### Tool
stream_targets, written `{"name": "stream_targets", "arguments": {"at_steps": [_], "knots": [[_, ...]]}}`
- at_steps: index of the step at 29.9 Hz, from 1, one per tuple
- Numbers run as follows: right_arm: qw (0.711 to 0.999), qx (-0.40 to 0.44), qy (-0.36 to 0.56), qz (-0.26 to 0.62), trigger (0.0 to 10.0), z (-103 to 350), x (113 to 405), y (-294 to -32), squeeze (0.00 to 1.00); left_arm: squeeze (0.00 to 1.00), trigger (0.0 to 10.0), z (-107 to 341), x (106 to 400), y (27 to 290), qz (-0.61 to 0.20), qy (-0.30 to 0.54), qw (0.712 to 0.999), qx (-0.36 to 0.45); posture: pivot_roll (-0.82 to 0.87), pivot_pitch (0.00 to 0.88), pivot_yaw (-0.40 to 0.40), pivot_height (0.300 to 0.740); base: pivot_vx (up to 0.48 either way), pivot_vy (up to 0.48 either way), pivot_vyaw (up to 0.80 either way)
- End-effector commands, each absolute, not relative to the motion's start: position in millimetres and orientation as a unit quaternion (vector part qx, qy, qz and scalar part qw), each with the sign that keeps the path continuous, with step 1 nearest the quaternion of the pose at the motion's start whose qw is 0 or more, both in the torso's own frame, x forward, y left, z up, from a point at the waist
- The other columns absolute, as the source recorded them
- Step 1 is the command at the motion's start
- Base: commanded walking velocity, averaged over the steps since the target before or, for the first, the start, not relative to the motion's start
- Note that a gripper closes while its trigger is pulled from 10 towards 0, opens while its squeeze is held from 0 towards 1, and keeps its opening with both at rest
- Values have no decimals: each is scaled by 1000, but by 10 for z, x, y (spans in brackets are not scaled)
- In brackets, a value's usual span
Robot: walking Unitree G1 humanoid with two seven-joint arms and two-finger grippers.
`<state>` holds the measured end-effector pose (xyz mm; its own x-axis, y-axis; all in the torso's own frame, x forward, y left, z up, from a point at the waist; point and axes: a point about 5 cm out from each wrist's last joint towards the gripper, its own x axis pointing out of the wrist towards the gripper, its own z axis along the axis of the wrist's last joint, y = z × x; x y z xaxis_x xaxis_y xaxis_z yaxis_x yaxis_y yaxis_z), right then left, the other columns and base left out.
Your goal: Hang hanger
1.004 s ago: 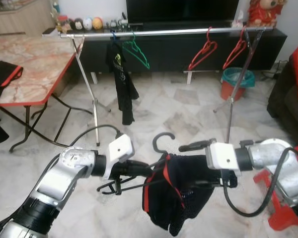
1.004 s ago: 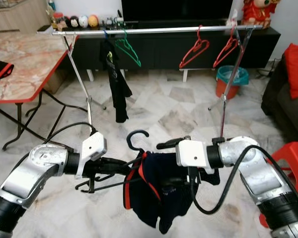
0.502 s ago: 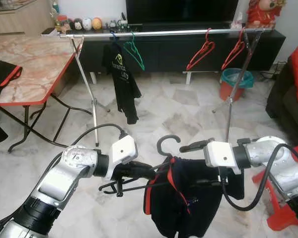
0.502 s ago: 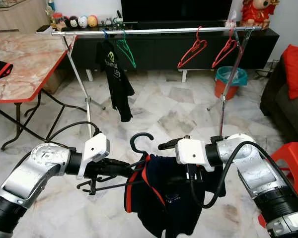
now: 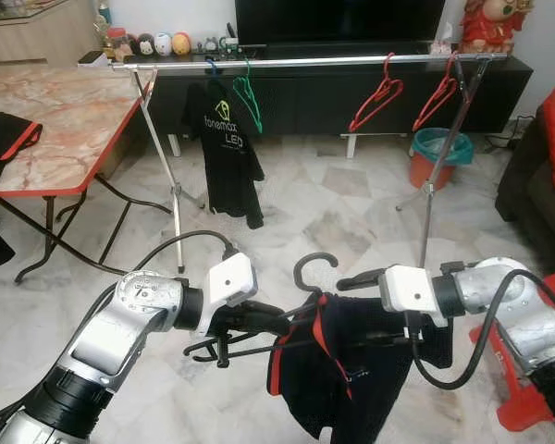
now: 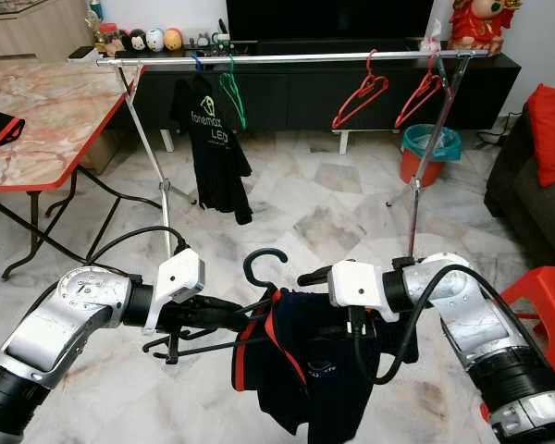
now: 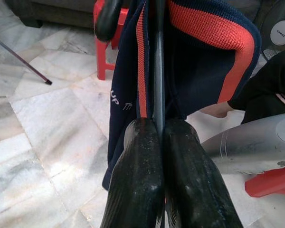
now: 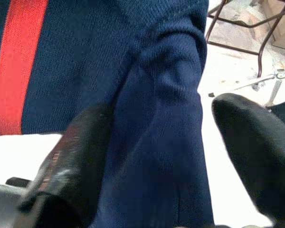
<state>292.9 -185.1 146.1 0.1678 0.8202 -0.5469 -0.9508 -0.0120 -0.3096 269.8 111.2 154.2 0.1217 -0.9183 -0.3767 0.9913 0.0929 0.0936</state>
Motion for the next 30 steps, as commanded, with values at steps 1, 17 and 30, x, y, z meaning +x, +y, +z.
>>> {"name": "stream_targets", "arguments": {"at_steps": [1, 17, 30], "knots": [[694, -314, 91, 642, 0, 1544, 2965, -1821, 0, 0, 10000, 1667, 2699, 1058, -665, 88, 722, 170, -81, 10, 4, 740, 0, 0, 0], [697, -309, 88, 641, 0, 1546, 2992, -1796, 0, 0, 10000, 1651, 2695, 1047, -664, 87, 722, 172, -81, 3, 2, 740, 0, 0, 0], [691, -296, 91, 653, 0, 1546, 2964, -1782, 0, 0, 10000, 1645, 2691, 1019, -668, 85, 718, 173, -82, 0, 1, 740, 0, 0, 0]]}}
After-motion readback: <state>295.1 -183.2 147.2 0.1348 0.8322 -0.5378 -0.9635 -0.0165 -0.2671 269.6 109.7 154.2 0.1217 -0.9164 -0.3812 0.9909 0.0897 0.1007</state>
